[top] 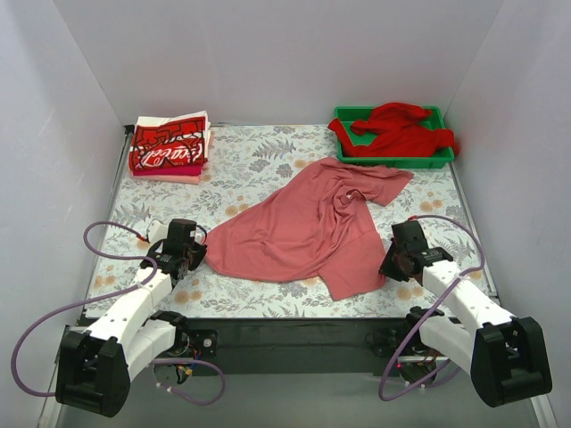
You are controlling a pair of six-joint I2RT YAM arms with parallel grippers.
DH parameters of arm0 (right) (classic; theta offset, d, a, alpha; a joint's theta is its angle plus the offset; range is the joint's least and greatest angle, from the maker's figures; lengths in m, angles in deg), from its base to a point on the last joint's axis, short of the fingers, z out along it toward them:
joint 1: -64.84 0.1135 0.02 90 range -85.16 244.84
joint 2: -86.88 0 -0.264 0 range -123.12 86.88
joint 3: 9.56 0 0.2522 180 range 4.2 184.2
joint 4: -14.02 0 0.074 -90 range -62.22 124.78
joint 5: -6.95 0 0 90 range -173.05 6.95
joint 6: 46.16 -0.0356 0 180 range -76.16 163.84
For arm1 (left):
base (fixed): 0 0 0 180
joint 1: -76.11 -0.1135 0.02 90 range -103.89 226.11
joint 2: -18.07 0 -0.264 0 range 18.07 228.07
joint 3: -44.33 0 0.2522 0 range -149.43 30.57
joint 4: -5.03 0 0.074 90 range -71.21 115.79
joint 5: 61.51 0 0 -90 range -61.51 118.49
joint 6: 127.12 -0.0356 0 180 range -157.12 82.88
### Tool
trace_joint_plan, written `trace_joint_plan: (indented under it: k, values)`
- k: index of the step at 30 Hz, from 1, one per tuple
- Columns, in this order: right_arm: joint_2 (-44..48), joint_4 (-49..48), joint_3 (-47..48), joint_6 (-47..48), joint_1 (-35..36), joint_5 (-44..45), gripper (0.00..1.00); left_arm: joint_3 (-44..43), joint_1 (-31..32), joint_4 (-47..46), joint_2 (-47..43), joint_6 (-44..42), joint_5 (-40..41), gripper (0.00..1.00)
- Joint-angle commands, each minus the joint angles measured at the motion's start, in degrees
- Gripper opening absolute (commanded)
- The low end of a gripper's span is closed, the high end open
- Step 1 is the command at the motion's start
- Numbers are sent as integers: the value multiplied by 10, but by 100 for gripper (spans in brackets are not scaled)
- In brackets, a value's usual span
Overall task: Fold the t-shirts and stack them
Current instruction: Flatten the tshirt out
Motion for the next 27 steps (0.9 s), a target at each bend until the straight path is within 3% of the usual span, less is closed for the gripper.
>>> trace_joint_plan:
  k: [1, 2, 3, 4, 10, 15, 17, 19, 25, 27]
  values:
    - [10, 17, -21, -8, -1, -22, 22, 4, -1, 4, -9, 1, 14, 0]
    - [15, 17, -21, -7, 0, -29, 17, 4, -1, 5, -8, 0, 11, 0]
    - [24, 17, -17, -1, 0, -34, 4, 3, -1, 5, -9, -4, 7, 0]
    - [29, 17, -17, 5, -1, -43, 1, 3, -1, 5, -11, -7, 5, 0]
    - [89, 16, 36, 55, -1, -55, 1, 0, -1, -10, -35, -13, -17, 0]
    - [131, -40, 120, 77, -1, -54, 1, -38, -1, -9, -57, -5, -24, 0]
    - [141, -81, 146, 80, 0, -52, 1, -72, -1, -16, -63, 0, -25, 0]
    - [118, -128, 234, 96, -3, -27, 1, -114, -1, -17, -70, 3, -1, 0]
    - [42, -137, 474, 175, -10, 44, 1, -305, -1, -19, -67, -46, 43, 0]
    - [37, -127, 535, 198, -11, 51, 1, -396, -1, -23, -57, -76, 14, 0]
